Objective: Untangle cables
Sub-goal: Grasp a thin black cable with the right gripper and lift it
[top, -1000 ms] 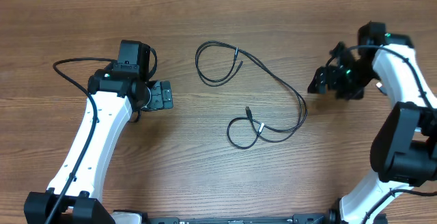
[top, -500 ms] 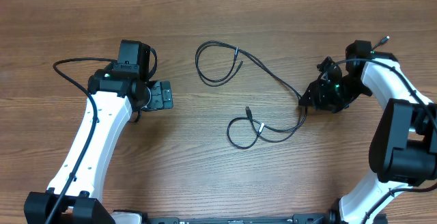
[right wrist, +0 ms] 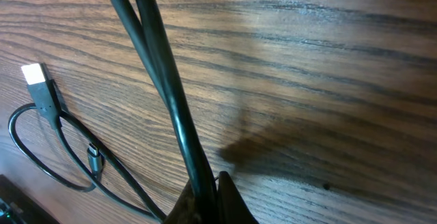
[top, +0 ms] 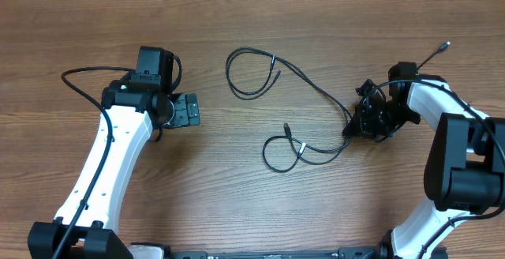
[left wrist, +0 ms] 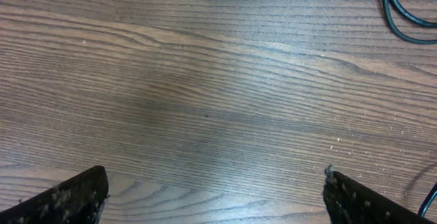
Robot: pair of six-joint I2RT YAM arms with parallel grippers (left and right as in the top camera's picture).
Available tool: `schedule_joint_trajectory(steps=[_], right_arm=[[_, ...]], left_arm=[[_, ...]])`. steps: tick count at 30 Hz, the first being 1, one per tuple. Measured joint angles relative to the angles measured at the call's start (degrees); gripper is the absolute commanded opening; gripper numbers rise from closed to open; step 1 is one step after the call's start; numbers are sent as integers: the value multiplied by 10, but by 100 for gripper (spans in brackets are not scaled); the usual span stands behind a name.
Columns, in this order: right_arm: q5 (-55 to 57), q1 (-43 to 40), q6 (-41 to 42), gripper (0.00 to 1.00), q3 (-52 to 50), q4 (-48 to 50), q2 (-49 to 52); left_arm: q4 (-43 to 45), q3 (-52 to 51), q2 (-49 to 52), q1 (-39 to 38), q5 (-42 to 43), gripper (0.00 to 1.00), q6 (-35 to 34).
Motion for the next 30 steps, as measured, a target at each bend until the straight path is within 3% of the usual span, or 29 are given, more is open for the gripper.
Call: schedule_joint_trajectory(steps=[6, 15, 24, 26, 28, 29, 30], right_arm=[[1, 0, -7, 4, 71, -100, 0], [1, 0, -42, 4, 304, -300, -15], [1, 3, -56, 4, 490, -401, -23], [1, 7, -56, 10, 504, -407, -24], [0, 12, -58, 26, 506, -415, -25], [2, 15, -59, 26, 506, -420, -25], [2, 17, -61, 19, 506, -420, -25]], left_arm=[[0, 0, 0, 0, 0, 99, 0], [0, 0, 0, 0, 0, 100, 0], [0, -1, 0, 0, 0, 99, 0], [0, -1, 0, 0, 0, 100, 0], [0, -1, 0, 0, 0, 100, 0], [0, -1, 0, 0, 0, 100, 0], [0, -1, 0, 0, 0, 100, 0]])
